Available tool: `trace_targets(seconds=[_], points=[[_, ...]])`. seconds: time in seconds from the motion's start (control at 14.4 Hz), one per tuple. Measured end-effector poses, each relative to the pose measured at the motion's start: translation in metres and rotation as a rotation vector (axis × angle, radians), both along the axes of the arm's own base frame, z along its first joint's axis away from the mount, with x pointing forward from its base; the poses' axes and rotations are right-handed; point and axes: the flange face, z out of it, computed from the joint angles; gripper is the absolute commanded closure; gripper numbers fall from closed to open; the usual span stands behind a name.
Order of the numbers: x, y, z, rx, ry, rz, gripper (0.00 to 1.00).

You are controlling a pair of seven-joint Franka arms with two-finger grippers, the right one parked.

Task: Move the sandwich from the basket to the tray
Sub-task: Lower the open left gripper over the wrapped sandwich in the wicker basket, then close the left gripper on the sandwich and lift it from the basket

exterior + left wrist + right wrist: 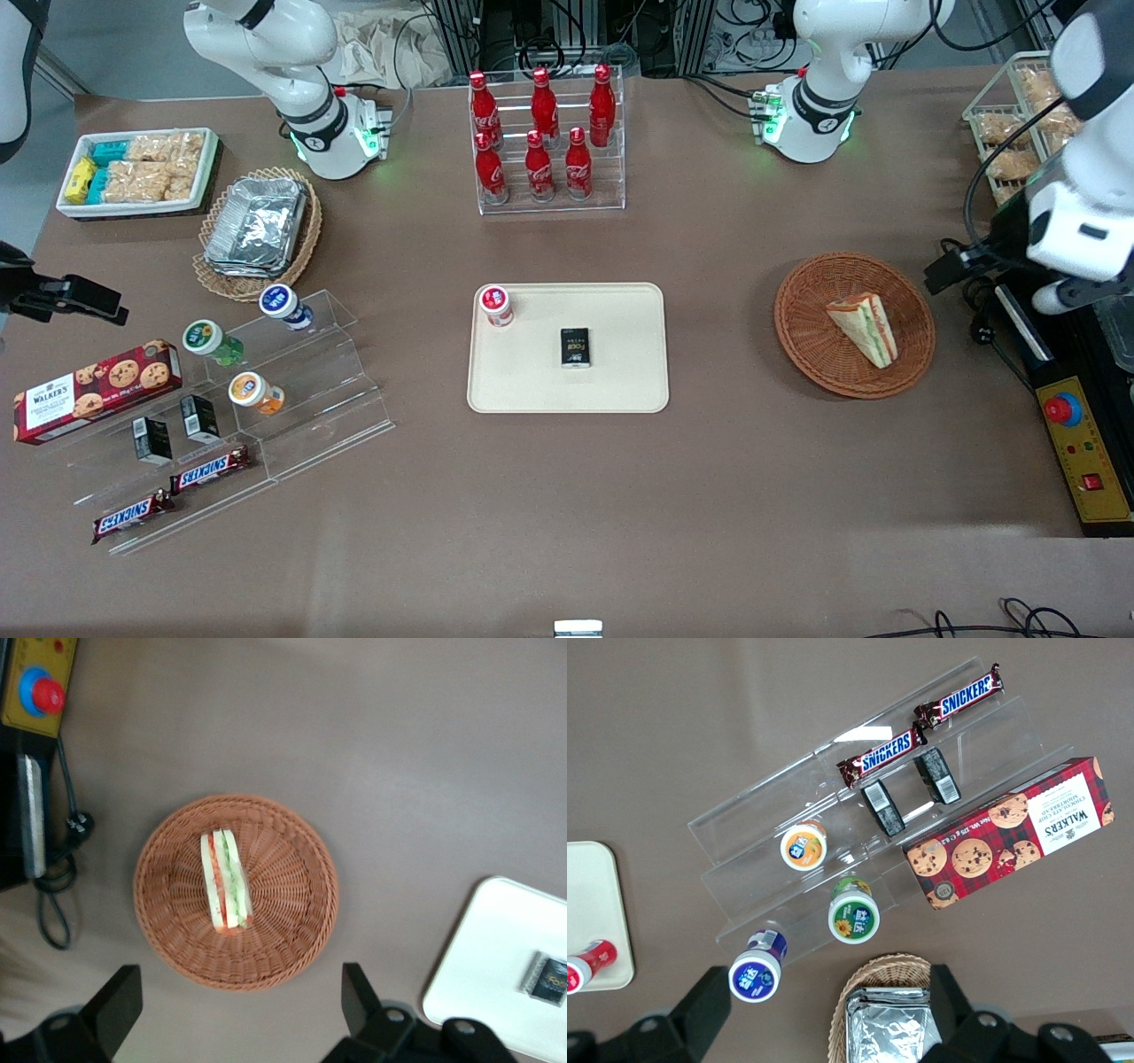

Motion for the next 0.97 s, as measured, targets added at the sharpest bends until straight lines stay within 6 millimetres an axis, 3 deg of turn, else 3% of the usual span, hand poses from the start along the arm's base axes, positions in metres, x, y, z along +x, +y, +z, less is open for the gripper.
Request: trace_targets(seconds=[0.35,0.97], points=[[-0.031,0.006,-0.106,0.002,-0.012,0.254,0.00],[-0.054,0.015,-0.228,-0.008,-0.026,0.316,0.00]])
